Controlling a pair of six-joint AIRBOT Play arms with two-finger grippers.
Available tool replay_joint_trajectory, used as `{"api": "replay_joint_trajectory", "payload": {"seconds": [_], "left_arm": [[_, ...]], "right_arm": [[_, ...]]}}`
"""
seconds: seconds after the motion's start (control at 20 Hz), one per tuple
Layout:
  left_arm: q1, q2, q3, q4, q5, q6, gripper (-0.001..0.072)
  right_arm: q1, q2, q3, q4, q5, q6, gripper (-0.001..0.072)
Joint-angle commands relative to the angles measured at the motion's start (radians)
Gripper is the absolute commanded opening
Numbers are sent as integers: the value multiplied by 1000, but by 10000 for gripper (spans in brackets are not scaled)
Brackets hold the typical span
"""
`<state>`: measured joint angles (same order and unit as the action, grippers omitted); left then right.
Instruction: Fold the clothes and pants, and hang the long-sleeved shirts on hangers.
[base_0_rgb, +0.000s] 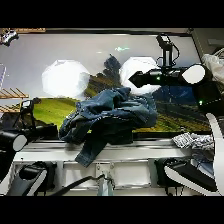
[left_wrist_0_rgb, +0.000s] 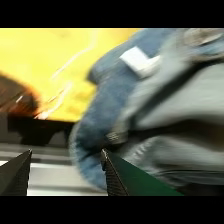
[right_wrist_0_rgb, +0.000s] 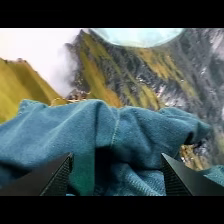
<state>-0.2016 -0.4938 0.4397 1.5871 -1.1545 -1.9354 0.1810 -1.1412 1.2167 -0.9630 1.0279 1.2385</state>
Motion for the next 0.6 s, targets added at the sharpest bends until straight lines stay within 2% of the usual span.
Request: {"api": "replay_joint_trajectory", "payload": {"seconds": [0.0,0.15,0.35,0.55], "left_arm": [[16,-6,-71,19,54,-31,506],[16,-42,-71,-56,147,5,505],[16,-154,-71,-124,180,7,527],[16,-275,-71,-254,210,124,526]], "right_arm": [[1,0,-5,40,7,-3,631],[1,0,-5,78,5,-22,631],[1,0,-5,117,4,-29,631],[1,0,-5,118,4,-29,631]]}}
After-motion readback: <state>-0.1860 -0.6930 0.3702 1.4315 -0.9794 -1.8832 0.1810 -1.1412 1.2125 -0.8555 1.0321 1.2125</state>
